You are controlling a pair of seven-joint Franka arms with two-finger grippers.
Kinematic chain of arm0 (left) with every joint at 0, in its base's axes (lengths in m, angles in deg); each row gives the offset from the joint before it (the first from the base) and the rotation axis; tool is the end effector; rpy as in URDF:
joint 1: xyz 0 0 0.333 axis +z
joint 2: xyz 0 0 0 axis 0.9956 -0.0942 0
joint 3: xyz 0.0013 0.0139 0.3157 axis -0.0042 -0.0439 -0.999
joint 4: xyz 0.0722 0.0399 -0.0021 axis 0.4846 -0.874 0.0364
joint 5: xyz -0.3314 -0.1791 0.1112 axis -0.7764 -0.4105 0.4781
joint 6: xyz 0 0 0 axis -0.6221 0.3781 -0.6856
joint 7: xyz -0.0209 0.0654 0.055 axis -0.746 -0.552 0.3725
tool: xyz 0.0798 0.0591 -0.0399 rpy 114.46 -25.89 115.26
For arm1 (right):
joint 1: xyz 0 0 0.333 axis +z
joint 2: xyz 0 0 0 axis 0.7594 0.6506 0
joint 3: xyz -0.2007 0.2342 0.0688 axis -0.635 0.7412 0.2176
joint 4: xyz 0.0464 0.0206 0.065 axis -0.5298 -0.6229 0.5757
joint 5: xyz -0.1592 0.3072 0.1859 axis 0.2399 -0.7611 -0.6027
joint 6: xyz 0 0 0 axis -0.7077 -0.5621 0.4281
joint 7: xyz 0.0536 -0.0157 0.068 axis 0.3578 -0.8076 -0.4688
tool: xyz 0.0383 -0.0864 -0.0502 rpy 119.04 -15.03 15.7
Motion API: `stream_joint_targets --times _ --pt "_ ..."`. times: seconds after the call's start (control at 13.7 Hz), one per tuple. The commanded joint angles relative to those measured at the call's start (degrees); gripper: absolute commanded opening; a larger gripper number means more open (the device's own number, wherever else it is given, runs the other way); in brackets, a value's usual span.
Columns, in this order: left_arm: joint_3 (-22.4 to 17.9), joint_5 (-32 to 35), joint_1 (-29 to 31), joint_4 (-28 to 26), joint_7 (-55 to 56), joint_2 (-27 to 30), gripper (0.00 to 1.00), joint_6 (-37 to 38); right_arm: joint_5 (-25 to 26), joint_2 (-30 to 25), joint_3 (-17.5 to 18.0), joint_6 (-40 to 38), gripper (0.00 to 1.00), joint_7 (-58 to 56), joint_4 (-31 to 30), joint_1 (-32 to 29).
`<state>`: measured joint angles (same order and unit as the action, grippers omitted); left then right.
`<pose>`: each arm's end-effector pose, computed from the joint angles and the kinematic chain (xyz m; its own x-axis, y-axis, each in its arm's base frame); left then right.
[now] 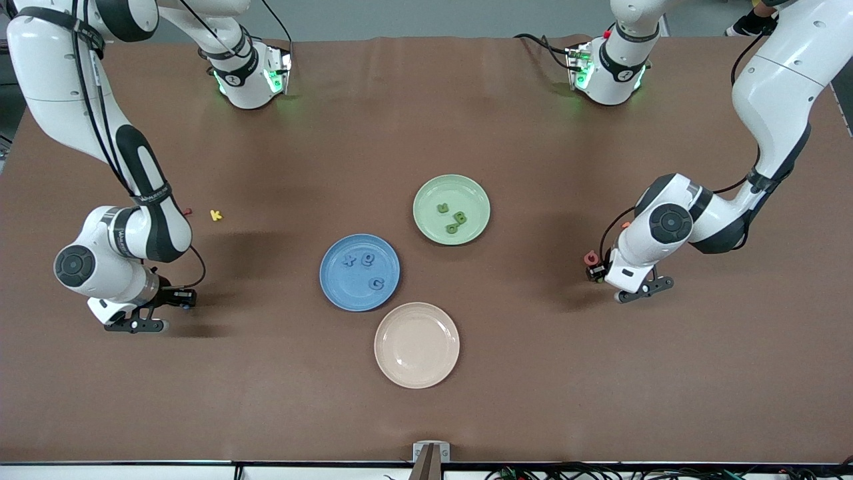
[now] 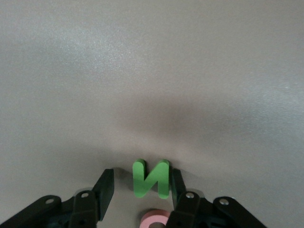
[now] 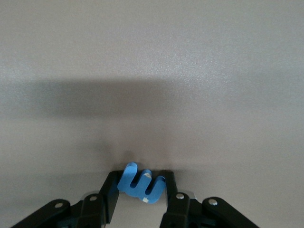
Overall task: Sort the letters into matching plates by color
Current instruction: 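Place the m on the blue plate while the left gripper places N on green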
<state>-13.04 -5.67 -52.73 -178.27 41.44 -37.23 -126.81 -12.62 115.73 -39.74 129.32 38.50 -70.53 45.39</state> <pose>0.5795 -0.1023 0.1776 0.9545 0.2981 -0.0012 0.2978 -0.9537 -0.0412 0.6478 -0.0840 0.1762 0.9997 -0.0106 -0.0216 -0.0095 -0.9987 0.0493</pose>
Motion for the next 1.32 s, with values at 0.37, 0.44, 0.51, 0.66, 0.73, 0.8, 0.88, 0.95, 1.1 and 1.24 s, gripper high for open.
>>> stream_joint_targets --times 0.37,0.44,0.51,0.66,0.73,0.8,0.88,0.95,1.1,1.24 --pt "0.75 1.29 0.57 0.37 -0.98 0.81 0.0 -1.16 0.22 -2.95 2.1 -4.1 0.2 -0.37 1.51 1.55" --pt "1.45 1.2 0.57 0.72 -1.16 1.6 0.0 -1.16 0.22 -4.53 2.36 -6.2 0.2 0.33 1.68 2.52" --pt "3.28 1.2 0.57 0.99 -0.81 1.96 0.0 -0.9 0.22 -5.24 2.37 -8.4 0.2 1.9 2.73 3.83" --pt "6.19 0.59 0.57 1.25 -0.28 1.96 0.0 -0.63 0.3 -5.51 2.37 -14.1 0.2 6.73 5.89 7.17" --pt "7.51 0.32 0.31 1.25 0.68 1.88 0.0 -0.63 0.22 -5.51 2.45 -16.57 0.2 9.71 7.38 8.93" --pt "8.56 0.32 -0.57 1.34 3.47 1.87 0.0 -0.55 0.22 -5.43 2.71 -17.29 0.2 13.22 7.92 10.86" --pt "9.36 0.23 -2.14 1.34 6.89 1.79 0.0 -0.54 0.22 -5.43 2.8 -17.21 0.2 17.87 8.01 13.58" --pt "9.37 0.23 -4.16 1.43 9.54 1.79 0.0 -0.46 0.13 -5.34 2.89 -17.21 0.2 22.35 8.1 16.13" --pt "9.37 0.23 -8.99 1.43 15.6 1.79 0.0 1.11 -2.84 -4.81 2.81 -17.12 0.2 31.76 10.11 21.4" --pt "9.45 0.23 -14.26 1.43 23.15 1.87 0.0 1.74 -6.19 -2.8 2.72 -16.77 0.2 36.79 12.22 25.45"
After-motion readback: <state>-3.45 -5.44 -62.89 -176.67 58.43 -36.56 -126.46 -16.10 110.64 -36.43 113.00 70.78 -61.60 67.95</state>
